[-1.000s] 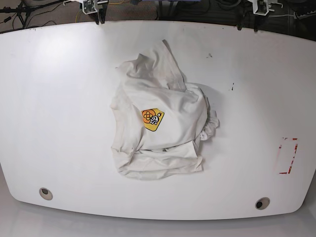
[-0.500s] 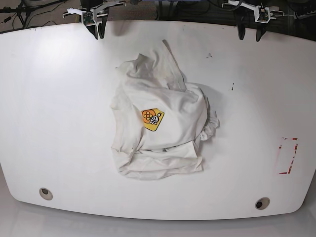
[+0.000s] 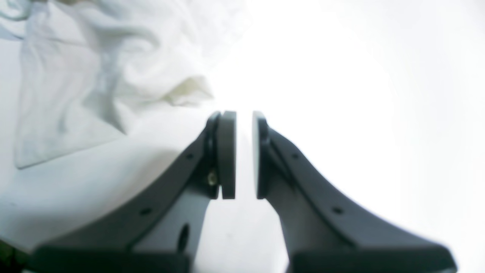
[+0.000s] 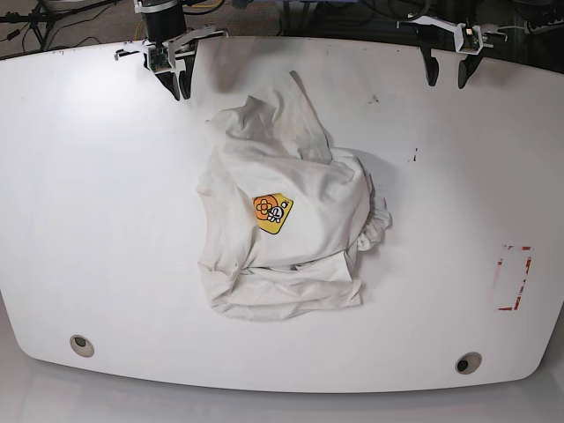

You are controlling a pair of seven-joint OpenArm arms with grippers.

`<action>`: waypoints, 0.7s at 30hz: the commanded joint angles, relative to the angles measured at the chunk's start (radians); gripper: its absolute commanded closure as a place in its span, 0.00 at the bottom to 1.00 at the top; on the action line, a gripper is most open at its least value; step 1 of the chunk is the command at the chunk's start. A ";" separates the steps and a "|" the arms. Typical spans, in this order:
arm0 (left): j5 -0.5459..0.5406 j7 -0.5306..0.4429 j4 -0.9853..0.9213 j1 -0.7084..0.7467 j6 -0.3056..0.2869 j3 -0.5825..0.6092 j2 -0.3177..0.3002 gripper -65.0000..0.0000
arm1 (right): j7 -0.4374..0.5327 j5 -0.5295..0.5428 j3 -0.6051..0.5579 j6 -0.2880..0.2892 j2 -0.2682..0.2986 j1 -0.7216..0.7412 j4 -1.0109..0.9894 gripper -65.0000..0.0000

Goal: Fold the T-shirt properly
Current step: 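Lower the right gripper toward the crumpled white T-shirt's collar area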

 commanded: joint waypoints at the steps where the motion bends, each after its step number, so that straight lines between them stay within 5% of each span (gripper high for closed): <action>1: 0.002 -0.034 0.011 0.002 0.003 -0.001 0.000 0.54 | 0.021 0.002 0.001 0.018 -0.001 0.012 0.024 0.90; 21: 0.004 -0.025 0.014 -0.019 0.000 0.000 0.014 0.52 | -0.293 0.015 -0.005 0.120 0.006 0.307 0.030 0.88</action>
